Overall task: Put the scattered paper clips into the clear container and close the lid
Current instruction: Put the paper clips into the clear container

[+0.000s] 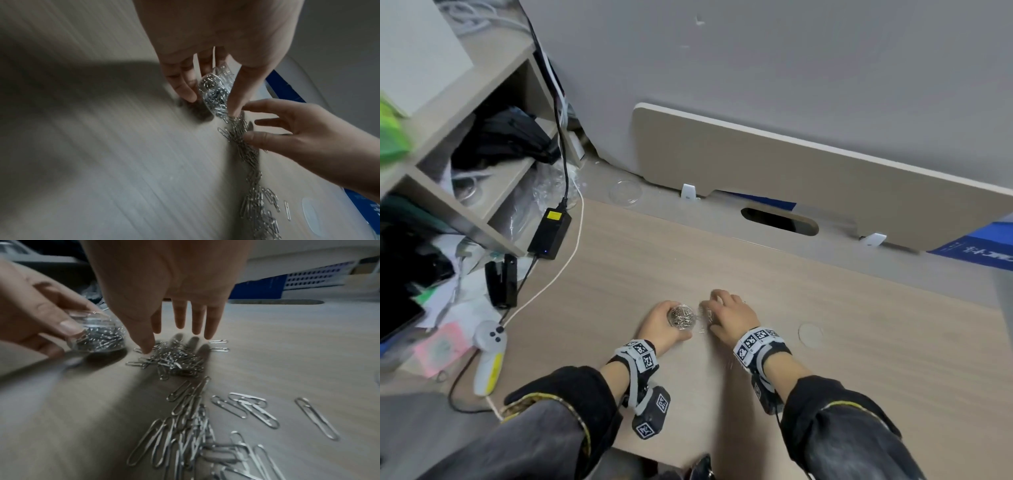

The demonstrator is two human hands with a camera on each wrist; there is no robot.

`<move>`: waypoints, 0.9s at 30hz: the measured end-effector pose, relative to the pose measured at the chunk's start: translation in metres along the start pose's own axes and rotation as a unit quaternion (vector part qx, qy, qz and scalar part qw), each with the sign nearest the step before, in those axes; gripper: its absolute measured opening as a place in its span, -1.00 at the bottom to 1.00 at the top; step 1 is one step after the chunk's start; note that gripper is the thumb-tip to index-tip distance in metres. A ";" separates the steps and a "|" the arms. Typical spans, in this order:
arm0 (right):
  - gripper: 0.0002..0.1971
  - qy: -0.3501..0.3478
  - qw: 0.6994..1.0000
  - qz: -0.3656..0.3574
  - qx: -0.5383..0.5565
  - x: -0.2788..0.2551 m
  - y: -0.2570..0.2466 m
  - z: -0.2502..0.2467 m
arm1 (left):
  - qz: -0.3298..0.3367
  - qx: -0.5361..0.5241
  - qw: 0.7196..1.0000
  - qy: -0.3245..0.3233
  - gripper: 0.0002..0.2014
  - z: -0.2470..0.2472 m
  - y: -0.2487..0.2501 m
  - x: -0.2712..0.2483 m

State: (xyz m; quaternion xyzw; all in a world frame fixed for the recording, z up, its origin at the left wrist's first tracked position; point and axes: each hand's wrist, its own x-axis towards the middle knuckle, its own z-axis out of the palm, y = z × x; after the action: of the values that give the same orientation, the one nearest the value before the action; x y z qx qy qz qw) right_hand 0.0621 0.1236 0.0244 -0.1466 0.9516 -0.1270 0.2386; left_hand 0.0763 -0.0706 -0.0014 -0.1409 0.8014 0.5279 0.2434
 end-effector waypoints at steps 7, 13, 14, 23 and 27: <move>-0.60 -0.006 0.993 -0.076 -0.093 0.002 -0.012 0.016 | 0.002 -0.012 1.000 0.014 -0.40 -0.002 -0.017 0.006; -0.80 0.035 0.992 -0.076 -0.094 -0.011 0.016 0.017 | 0.003 -0.002 1.000 -0.005 -0.38 0.010 -0.010 0.008; -0.81 0.046 0.995 -0.053 -0.067 -0.012 0.020 0.013 | 0.002 -0.004 1.000 -0.008 -0.37 0.012 -0.006 0.006; -0.57 0.018 0.999 0.022 -0.023 -0.021 0.031 0.009 | 0.002 0.017 0.999 -0.028 -0.37 0.015 -0.005 0.006; -0.66 0.041 0.999 0.018 -0.007 -0.024 0.032 0.011 | 0.000 0.026 0.999 -0.025 -0.32 0.015 -0.004 0.010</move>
State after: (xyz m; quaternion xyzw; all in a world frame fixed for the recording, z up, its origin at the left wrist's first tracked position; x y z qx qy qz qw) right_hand 0.0805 0.1597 0.0152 -0.1262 0.9638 -0.1219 0.2009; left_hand 0.0739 -0.0587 -0.0148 -0.1213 0.8087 0.5101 0.2666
